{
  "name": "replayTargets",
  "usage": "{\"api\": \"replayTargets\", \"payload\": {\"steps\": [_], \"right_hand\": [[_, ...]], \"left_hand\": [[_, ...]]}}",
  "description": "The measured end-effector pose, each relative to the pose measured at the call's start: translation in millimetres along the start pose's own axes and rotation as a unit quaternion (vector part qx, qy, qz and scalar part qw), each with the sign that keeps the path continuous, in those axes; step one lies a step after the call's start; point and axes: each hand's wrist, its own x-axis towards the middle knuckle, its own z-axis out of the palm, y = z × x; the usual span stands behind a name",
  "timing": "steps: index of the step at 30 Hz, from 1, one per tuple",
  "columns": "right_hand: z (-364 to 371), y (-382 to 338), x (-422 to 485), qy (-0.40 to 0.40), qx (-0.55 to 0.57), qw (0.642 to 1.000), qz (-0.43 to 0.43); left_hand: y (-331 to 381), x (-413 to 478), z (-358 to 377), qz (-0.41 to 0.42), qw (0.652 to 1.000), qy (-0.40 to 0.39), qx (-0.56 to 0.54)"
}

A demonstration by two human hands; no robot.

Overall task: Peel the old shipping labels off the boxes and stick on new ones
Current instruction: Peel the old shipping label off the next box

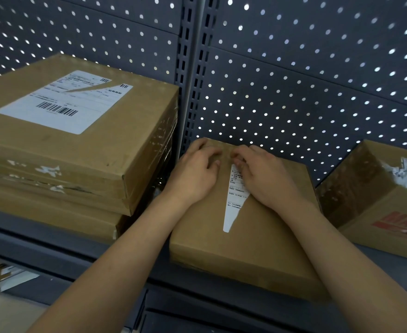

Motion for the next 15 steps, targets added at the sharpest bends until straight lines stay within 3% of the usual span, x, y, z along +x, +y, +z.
{"api": "replayTargets", "payload": {"steps": [15], "right_hand": [[-3.8, 3.6, 7.3, -0.047, 0.005, 0.999, -0.013]], "left_hand": [[-1.8, 0.9, 0.0, 0.005, 1.000, -0.001, -0.002]]}}
